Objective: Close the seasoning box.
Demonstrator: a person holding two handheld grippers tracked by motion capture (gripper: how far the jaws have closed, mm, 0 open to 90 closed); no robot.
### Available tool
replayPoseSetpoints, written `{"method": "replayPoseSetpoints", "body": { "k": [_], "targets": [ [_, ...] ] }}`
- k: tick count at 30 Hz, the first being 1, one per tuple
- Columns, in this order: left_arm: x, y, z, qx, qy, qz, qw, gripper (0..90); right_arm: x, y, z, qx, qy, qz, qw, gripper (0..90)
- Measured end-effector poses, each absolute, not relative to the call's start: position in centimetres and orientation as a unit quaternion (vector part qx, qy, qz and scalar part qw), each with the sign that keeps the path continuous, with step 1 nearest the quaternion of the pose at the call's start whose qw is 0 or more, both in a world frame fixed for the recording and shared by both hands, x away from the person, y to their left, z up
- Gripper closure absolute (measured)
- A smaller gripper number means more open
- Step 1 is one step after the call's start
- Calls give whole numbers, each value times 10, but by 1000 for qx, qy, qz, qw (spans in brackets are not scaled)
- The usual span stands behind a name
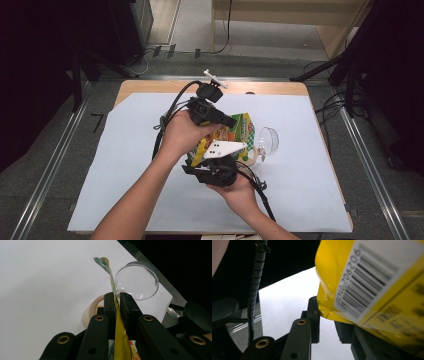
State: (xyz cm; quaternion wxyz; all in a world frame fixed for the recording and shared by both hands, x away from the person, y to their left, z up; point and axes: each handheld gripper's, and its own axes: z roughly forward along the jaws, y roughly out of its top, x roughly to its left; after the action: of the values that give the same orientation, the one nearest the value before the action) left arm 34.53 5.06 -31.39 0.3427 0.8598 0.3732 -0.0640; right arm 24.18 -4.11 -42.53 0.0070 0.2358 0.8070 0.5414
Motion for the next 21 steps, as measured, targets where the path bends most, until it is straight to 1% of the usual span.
{"method": "replayPoseSetpoints", "body": {
  "k": [21],
  "targets": [
    [338,44,-313,866,365,-54,338,840,243,-42,-431,240,807,540,6,779]
  ]
}}
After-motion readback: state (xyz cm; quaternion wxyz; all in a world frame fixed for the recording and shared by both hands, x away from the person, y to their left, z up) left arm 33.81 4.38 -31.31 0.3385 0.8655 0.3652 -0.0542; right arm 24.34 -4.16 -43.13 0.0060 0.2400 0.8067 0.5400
